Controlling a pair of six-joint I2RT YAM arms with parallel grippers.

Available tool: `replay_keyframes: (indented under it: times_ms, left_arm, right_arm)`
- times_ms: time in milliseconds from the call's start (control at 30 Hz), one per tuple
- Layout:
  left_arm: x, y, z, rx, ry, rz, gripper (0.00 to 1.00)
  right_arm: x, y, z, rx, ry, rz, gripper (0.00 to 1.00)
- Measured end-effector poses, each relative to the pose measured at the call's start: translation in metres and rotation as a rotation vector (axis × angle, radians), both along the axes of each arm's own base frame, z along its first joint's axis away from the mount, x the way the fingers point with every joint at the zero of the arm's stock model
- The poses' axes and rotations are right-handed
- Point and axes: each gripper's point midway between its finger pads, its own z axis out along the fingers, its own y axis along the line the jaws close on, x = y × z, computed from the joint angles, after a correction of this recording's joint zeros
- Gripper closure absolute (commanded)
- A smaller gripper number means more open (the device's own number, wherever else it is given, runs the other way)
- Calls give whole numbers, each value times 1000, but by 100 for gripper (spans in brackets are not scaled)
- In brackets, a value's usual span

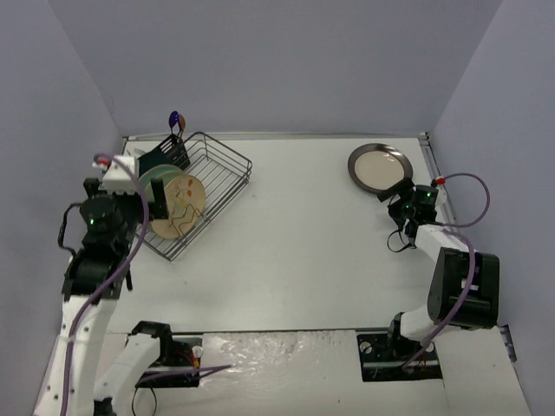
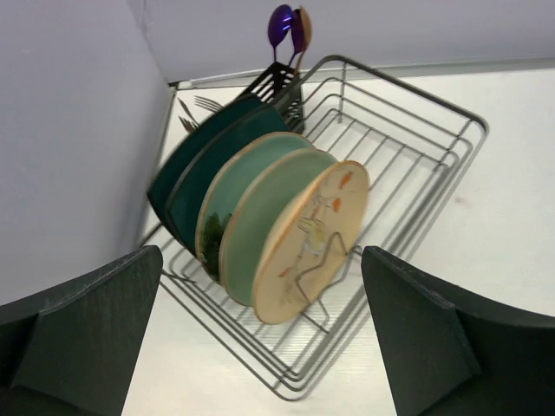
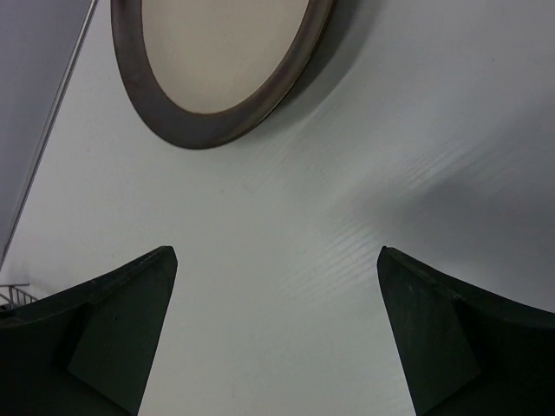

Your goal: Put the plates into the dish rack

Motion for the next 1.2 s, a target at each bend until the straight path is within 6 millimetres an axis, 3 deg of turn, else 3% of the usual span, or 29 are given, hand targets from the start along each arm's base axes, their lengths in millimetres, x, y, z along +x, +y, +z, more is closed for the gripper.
replay_keyframes:
  times_ms: [100,267,367,533,700,967,1200]
  left_arm:
    - [-20,-6,-23,-87,-15,-13,3]
    - [-34,-10,-79,-170,59,7,3]
    - [-40,-10,-100,-192,106,19,3]
    - [-42,-11,-100,-215,100,25,3]
    - [-43,-11,-97,-223,88,30,3]
    - [-42,-12,-98,-225,92,26,3]
    - [-39,-18,-99,-235,100,-3,3]
  right_arm:
    - [18,-15,-10,15,-4,-39,6]
    - [43,-31,-33,43,2,-74,10]
    - [66,-37,-36,60,-34,-74,12]
    - [98,-45,-36,98,-106,-63,26]
    - [120,-49,-42,153,-160,-48,52]
    - [115,-51,-58,207,-169,-57,98]
    - [102,-42,-58,294,-190,-67,100]
